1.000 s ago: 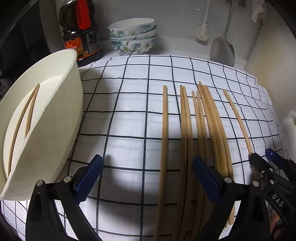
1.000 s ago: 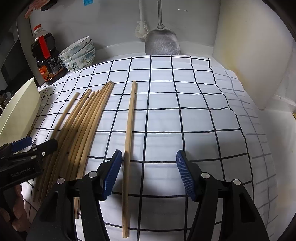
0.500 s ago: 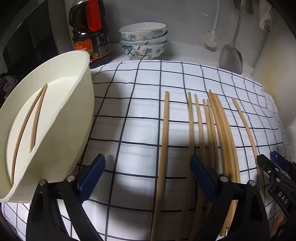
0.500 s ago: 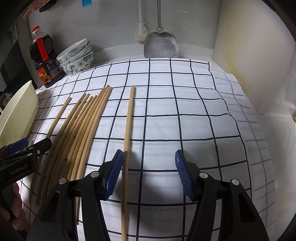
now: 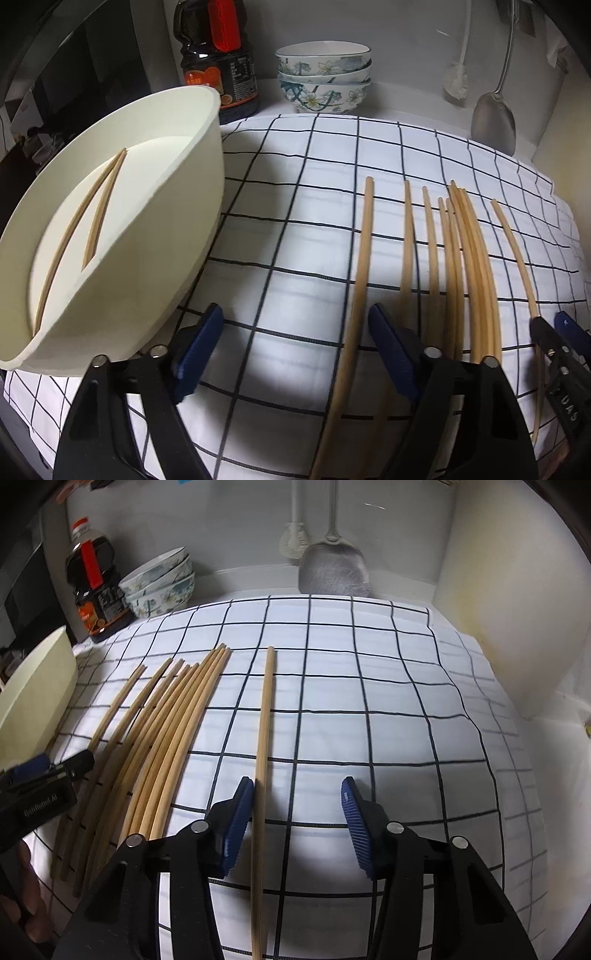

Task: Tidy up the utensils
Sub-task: 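Close the left tool on one chopstick while the right tool grasps another, then carry both chopsticks into the white bowl and open both tools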

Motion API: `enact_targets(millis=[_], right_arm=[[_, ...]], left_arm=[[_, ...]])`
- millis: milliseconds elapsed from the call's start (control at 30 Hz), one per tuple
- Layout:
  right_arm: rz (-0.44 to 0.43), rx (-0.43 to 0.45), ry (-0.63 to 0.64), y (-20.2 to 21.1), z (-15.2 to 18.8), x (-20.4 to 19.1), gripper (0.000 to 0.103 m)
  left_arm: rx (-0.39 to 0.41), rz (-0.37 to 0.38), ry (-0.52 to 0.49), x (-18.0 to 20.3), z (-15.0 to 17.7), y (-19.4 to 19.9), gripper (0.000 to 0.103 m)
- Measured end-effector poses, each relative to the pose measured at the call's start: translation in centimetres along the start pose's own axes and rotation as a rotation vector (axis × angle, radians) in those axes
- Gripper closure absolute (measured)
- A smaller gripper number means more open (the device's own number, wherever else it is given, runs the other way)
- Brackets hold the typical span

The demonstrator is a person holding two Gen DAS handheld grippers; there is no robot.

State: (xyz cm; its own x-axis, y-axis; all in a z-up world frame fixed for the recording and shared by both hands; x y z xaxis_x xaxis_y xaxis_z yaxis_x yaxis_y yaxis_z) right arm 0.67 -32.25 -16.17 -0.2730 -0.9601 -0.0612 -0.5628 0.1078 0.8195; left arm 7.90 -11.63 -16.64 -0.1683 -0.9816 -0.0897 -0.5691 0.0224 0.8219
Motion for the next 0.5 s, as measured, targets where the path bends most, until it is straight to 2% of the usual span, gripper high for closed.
enact_targets(millis=[67, 133, 167, 200, 233, 300, 500], right_arm=[[-0.004, 0.001, 0.015, 0.0, 0.0, -0.2, 0.062], [-0.01, -0.001, 0.034, 0.0, 0.0, -0.6, 0.079], [-0.011, -0.003, 0.045, 0.0, 0.0, -0.9, 0.084], [-0.006, -0.004, 0.066, 0.1, 0.0, -1.3, 0.093], [0.0, -0.006, 0.086, 0.1, 0.1, -1.7, 0.096], [0.005, -0.005, 0.089, 0.1, 0.2, -1.8, 0.096], [-0.06, -0.026, 0.002, 0.7, 0.1, -1.0, 0.097]], left_arm=[[0.008, 0.018, -0.021, 0.6, -0.2, 0.2, 0.045], [0.013, 0.042, -0.045, 1.3, -0.2, 0.5, 0.066], [0.014, 0.054, -0.058, 1.7, -0.2, 0.6, 0.072], [0.013, 0.067, -0.065, 2.0, -0.2, 0.7, 0.083], [0.012, 0.074, -0.069, 2.2, -0.2, 0.8, 0.094], [0.008, 0.074, -0.083, 2.6, -0.2, 0.8, 0.096], [-0.024, 0.132, -0.092, 2.4, -0.1, 1.3, 0.096]])
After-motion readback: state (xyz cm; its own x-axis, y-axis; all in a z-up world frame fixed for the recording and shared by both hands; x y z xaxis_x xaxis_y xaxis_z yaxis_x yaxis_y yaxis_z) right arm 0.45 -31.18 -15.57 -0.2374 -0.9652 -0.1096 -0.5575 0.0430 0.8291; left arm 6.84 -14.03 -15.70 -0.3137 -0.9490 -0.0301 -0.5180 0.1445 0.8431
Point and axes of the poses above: each gripper's, at about its wrist camera, not at the fingertips, and y roughly against the way its jaws point, x to its right, z to its underside, the point moved 4 cm from there along -y, roughly the way its jaws point, and after that the axes turned 6 degrees about -y, right-handed, at the moved point
